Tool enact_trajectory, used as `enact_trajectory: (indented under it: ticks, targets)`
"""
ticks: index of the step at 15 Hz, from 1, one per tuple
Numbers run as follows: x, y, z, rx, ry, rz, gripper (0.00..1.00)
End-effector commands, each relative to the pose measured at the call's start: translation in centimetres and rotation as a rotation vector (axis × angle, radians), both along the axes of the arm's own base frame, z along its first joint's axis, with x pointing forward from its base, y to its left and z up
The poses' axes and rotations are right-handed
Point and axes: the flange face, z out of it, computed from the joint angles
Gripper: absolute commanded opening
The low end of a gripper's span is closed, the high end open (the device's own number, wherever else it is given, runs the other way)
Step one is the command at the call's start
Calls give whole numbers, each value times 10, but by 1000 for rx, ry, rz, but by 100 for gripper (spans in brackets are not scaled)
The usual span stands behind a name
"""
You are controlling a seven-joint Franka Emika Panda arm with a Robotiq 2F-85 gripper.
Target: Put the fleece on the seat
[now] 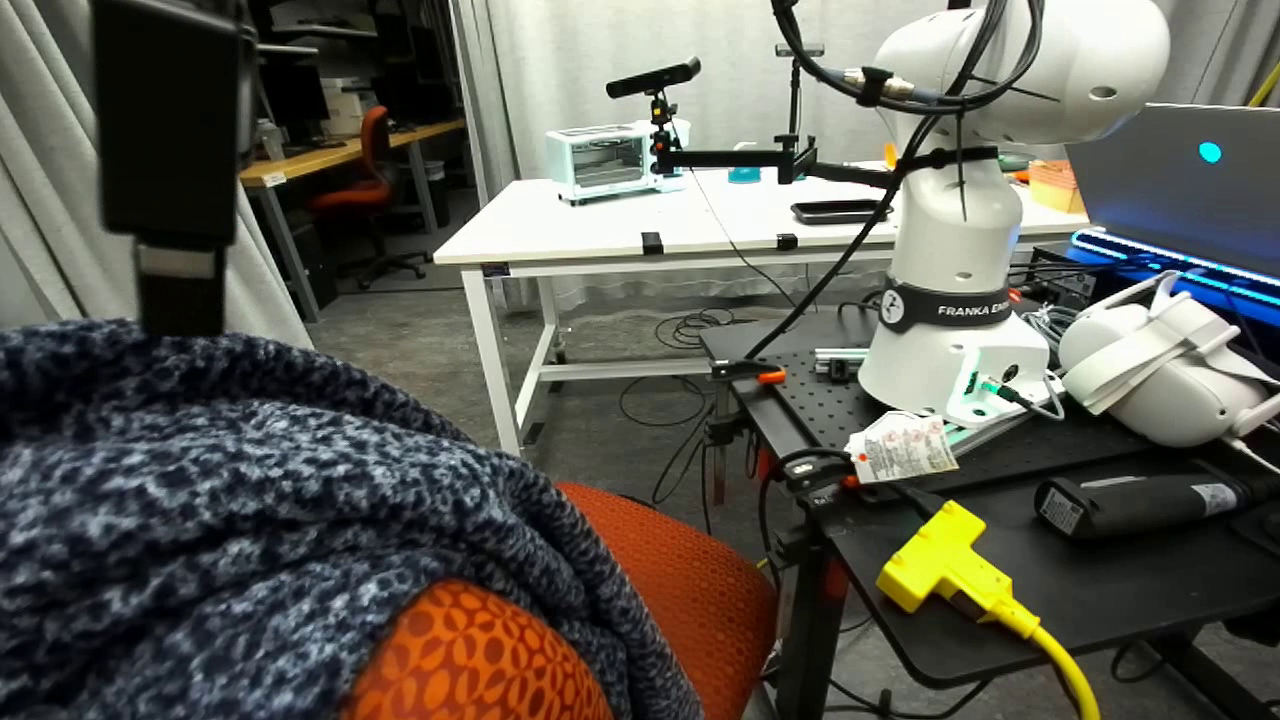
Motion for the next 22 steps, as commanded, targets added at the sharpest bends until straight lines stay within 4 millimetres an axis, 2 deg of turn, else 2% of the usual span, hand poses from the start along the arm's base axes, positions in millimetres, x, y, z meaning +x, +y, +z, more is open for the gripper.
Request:
enact_trajectory:
  ticks: [1,6,9,12,15,16,17,18,22]
  targets:
    - [40,20,2,-22,-42,99,100]
    - [96,1,-24,-71,-30,219,100]
    - [121,-7,-41,-61,-14,297,100]
    - [135,0,-55,-34,9,358,100]
    - [141,11,-66,-6,35,393,100]
    - [140,13,-66,11,36,398,75]
    - [138,13,-66,11,41,404,74]
    - [136,12,-64,16,45,406,68]
    - [120,-4,-48,23,27,366,35]
